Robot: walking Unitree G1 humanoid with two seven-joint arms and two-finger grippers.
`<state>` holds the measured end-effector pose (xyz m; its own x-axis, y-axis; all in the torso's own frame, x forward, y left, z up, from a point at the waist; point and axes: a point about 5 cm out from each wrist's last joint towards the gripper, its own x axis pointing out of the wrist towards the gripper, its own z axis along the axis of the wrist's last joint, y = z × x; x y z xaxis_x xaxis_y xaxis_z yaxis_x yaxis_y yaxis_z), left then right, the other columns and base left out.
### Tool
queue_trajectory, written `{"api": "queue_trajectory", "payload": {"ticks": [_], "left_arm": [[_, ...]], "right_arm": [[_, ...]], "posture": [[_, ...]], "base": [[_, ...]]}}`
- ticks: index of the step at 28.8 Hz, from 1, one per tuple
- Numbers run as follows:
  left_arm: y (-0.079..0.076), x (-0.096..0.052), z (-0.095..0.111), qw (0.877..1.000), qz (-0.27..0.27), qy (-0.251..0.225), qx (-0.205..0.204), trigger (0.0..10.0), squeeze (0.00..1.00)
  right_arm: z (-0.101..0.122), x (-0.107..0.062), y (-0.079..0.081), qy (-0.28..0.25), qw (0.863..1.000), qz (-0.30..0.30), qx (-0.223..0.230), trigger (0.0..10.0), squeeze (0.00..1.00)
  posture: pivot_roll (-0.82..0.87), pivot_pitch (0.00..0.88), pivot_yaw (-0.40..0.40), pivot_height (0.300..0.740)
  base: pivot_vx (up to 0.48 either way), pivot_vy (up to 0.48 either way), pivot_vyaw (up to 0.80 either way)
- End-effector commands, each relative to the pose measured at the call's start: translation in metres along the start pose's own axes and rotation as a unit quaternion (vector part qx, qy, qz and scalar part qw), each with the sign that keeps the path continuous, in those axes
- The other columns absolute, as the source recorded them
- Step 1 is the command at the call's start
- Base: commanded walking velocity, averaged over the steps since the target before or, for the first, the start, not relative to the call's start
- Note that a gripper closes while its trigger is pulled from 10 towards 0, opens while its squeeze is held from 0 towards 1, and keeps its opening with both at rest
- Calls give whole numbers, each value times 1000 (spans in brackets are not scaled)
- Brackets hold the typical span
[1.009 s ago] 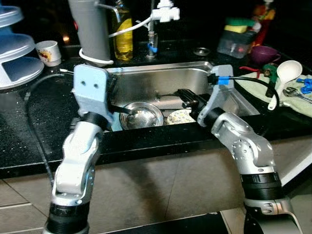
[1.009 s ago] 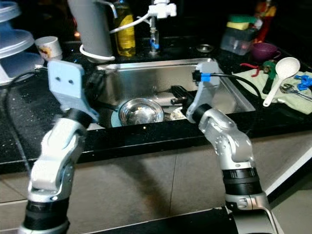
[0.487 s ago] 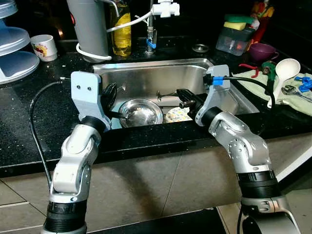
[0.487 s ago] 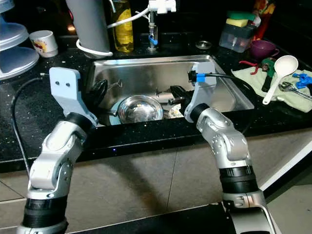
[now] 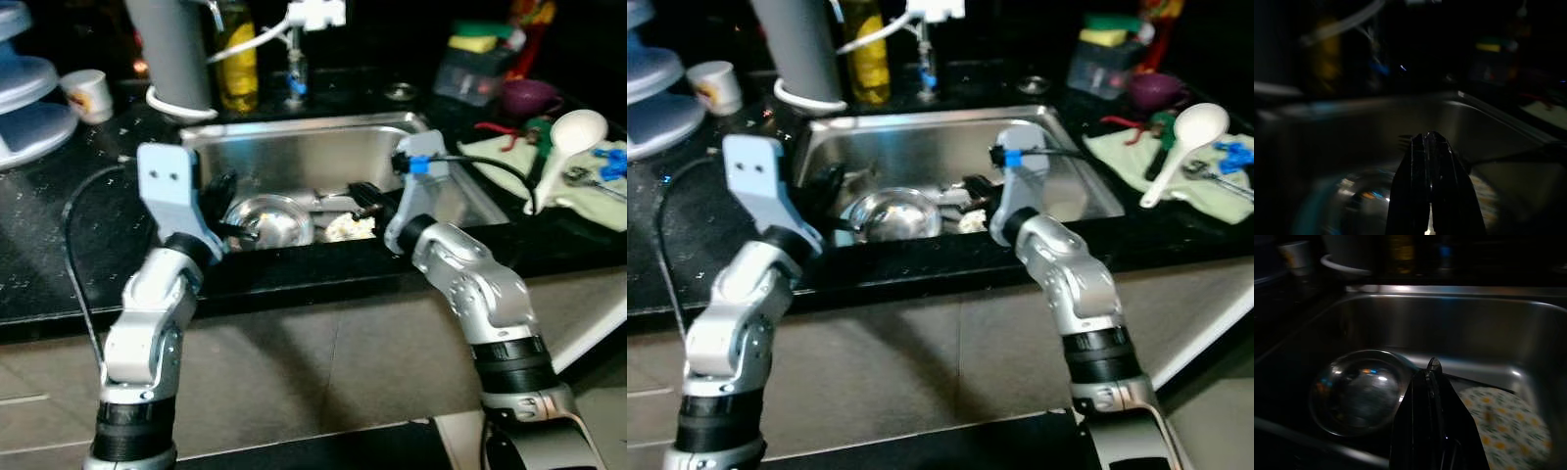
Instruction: Kitchen organization
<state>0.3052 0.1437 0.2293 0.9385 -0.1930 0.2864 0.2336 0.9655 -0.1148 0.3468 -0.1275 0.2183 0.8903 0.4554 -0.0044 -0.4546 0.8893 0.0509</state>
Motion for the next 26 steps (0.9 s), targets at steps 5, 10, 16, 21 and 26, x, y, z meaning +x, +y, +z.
{"api": "queue_trajectory", "payload": {"ticks": [5, 10, 16, 21, 26], "left_arm": [[20, -1, -20, 995, 53, 53, -65, 10000, 0], [33, -1, -26, 991, 90, 71, -64, 10000, 0], [41, -2, -32, 989, 106, 89, -58, 10000, 0], [45, -4, -43, 986, 107, 107, -64, 10000, 0], [47, -6, -46, 985, 111, 109, -67, 10000, 357]], "right_arm": [[3, 0, 6, -1, 1000, 11, -5, 10000, 0], [3, 0, 6, 0, 1000, 12, -8, 10000, 0], [5, 0, 5, -3, 1000, 10, -9, 10000, 0], [7, -1, 7, -5, 1000, 15, -4, 10000, 0], [10, -1, 12, -11, 999, 36, 12, 10000, 0]], "posture": [[5, 0, -27, 740], [-2, 0, -25, 740], [-9, 0, -23, 740], [-14, 0, -23, 740], [-15, 0, -26, 740]], "base": [[0, 0, 0], [0, 0, 0], [0, 0, 0], [0, 0, 0], [0, 0, 0]]}}
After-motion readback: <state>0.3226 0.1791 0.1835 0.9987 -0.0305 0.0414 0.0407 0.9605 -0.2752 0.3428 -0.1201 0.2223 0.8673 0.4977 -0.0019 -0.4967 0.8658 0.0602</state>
